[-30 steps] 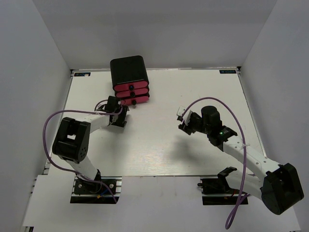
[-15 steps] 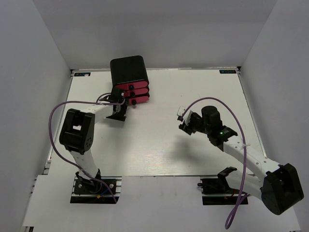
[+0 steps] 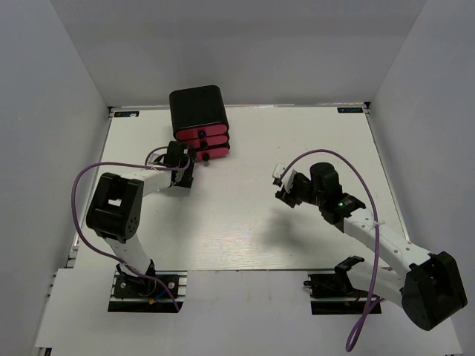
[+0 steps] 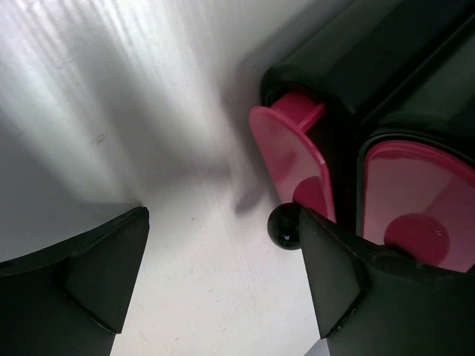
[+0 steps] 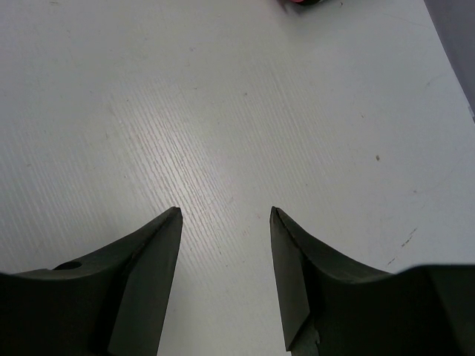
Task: Sort the stationery into containers
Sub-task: Close the drawer
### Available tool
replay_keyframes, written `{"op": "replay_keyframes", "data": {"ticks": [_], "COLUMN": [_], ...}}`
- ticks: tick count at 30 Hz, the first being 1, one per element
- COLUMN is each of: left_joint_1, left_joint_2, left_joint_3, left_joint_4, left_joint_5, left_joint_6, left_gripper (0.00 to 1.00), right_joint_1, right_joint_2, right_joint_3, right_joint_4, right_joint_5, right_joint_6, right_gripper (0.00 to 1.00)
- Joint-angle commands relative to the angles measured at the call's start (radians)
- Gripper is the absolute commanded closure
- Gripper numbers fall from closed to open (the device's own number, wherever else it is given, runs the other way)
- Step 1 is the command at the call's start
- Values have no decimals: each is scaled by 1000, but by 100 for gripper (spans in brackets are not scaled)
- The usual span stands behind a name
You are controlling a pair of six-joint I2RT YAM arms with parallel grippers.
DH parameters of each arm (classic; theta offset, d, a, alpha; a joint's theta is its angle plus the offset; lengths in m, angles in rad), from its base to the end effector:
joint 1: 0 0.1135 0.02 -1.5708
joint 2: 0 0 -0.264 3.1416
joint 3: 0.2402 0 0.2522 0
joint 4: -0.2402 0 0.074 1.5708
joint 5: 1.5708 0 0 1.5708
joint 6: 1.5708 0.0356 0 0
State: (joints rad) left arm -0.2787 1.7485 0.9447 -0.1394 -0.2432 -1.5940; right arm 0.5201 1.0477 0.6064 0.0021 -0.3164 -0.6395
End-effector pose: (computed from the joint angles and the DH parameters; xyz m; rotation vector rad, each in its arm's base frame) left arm 0.3327 -0.0863 0.1507 -1.6313 1.9475 -0.4796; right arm 0.1965 0.1253 0.2460 -1.2555 1.5501 0.2409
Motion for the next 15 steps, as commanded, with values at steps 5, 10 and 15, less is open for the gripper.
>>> {"op": "replay_keyframes", "data": {"ticks": [5, 10, 15], "left_joint_1": [10, 10, 10], "left_joint_2": [60, 112, 121], "left_joint_3": [-52, 28, 37], "left_joint_4": [6, -25, -34], "left_joint_5": [-38, -28, -28], "left_joint_6": [22, 31, 31], "left_gripper": [7, 6, 6], "right_joint_1": [-6, -5, -8], "right_joint_2": [-21, -32, -32], "right_joint_3": [4, -2, 1], "right_joint_4": [6, 3, 3], "right_joint_5": [-1, 2, 4], "right_joint_6": [-8, -9, -11], "right_gripper": [43, 43, 43]}}
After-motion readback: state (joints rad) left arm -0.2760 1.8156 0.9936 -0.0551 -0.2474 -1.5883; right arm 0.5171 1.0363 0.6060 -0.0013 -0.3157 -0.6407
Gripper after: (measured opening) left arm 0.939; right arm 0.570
